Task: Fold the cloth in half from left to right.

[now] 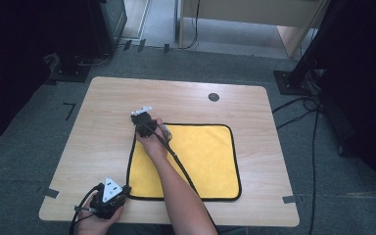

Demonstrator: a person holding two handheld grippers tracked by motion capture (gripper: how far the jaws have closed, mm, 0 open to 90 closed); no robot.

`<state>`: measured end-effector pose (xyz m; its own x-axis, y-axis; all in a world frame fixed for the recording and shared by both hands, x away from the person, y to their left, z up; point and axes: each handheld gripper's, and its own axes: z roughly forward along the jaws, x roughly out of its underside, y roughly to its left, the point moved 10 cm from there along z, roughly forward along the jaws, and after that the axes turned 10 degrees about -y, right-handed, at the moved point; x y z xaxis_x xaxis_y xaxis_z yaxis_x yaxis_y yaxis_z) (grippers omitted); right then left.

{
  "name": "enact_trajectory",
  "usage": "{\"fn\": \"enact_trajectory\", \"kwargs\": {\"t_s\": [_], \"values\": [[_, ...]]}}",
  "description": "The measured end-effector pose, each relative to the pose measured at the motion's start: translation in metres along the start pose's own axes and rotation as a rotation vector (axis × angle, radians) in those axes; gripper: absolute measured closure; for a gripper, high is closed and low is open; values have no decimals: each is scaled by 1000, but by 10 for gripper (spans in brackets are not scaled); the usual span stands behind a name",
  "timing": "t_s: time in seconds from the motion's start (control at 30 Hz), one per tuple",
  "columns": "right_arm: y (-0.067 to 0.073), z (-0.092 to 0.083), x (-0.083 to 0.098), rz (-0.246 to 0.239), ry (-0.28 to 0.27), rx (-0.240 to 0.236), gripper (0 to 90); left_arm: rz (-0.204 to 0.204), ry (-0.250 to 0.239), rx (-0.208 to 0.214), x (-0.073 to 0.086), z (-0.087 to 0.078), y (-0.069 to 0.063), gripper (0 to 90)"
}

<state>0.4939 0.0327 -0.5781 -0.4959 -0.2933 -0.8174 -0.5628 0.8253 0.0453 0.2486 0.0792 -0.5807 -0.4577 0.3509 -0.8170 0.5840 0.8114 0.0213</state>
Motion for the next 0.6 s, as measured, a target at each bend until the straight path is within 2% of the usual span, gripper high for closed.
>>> {"fn": "enact_trajectory", "kwargs": {"t_s": [0.07,0.13,0.3,0.37,0.5,0.57,0.6], "values": [[2,-2,-5,-13,-23,3,900,-2,-14,12,-2,-3,0,871],[3,-9,-12,7,-51,-6,900,-16,-48,20,-8,-9,-1,876],[-4,-38,-32,25,-132,-27,900,-37,-149,32,-36,-21,-13,880],[-12,-53,-38,26,-160,-31,900,-13,-180,15,-48,-22,-22,880],[-35,-81,-43,67,-206,-35,900,34,-227,33,-71,-18,-49,881],[-46,-93,-42,89,-221,-44,900,3,-231,70,-74,-14,-56,881],[-50,-97,-43,99,-228,-54,900,0,-225,74,-74,-12,-57,882]]}}
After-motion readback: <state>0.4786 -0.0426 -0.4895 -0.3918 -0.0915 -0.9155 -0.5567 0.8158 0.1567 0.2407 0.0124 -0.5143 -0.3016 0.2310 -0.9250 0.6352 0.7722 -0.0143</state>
